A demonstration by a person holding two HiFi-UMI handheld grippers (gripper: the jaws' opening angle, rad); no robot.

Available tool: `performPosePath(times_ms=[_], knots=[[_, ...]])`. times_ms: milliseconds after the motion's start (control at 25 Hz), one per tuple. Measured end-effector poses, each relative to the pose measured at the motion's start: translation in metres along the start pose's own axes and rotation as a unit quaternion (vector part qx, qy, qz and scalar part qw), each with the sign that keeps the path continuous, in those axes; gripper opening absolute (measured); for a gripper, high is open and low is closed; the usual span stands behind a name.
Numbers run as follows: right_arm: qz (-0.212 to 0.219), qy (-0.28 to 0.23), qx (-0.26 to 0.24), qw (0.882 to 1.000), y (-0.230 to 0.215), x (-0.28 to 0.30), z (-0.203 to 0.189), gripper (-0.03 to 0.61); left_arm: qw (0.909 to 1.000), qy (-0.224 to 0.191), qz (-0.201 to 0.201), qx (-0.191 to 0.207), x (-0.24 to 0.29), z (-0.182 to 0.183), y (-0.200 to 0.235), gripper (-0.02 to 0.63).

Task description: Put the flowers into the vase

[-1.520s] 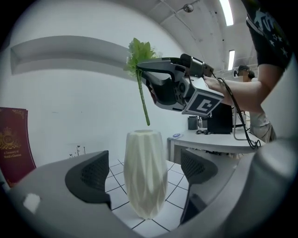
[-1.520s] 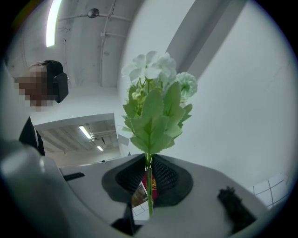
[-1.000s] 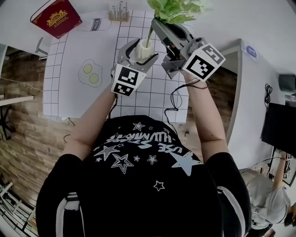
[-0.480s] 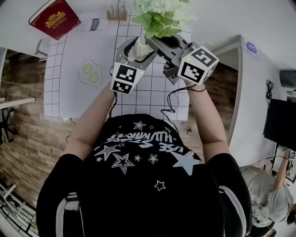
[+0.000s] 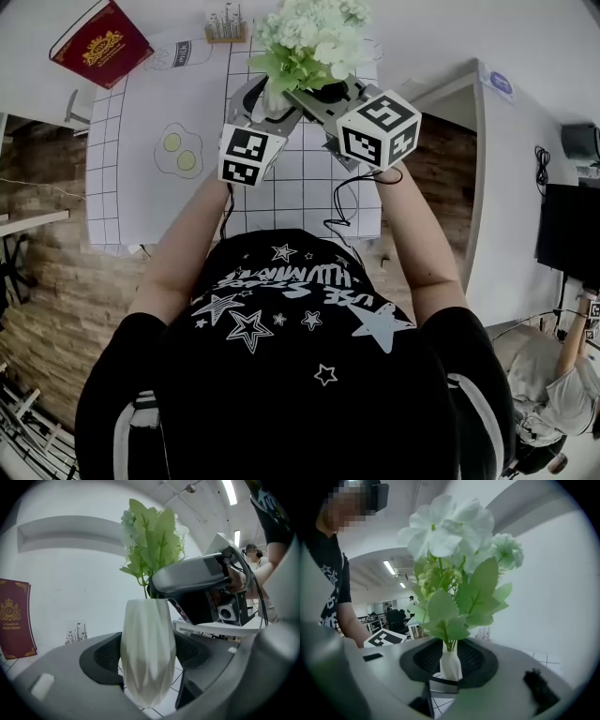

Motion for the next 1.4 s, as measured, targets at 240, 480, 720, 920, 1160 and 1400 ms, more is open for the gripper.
performPosePath(times_ms=[240, 480, 720, 920, 1160, 1400], knots=[[-0.022, 0.001, 0.016, 1.0, 0.004, -0.006, -0.003, 0.152, 0.9999, -0.009, -0.006, -0.009, 0.001, 0.0, -0.001, 0.345], [-0.036, 0.0, 0.03, 0.999, 0.012, -0.022, -0.012, 0.159, 0.9998, -0.014, -0.008, -0.012, -0.001, 0.001, -0.001, 0.345], [-0.05, 0.0, 0.051, 0.997, 0.022, -0.034, -0.033, 0.16, 0.9998, -0.014, -0.01, -0.008, -0.001, 0.0, -0.001, 0.347], [-0.069, -0.002, 0.064, 0.996, 0.024, -0.047, -0.041, 0.16, 0.9997, -0.005, -0.025, 0.002, -0.001, 0.0, -0.004, 0.348], [-0.092, -0.002, 0.074, 0.993, 0.027, -0.055, -0.048, 0.16, 0.9995, 0.002, -0.029, 0.012, -0.003, -0.003, -0.003, 0.353], [-0.12, 0.001, 0.083, 0.989, 0.037, -0.061, -0.048, 0.159, 0.9987, -0.006, -0.049, -0.009, -0.011, -0.001, -0.003, 0.456]])
Point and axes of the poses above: the fingertips, and each gripper's own axes: x forward along the fingers, y to its left, z out of its top, the point moved 1 cm from there along -x, backward along the fingers, and after that the axes turned 6 degrees about -x, right-handed, at the moved point
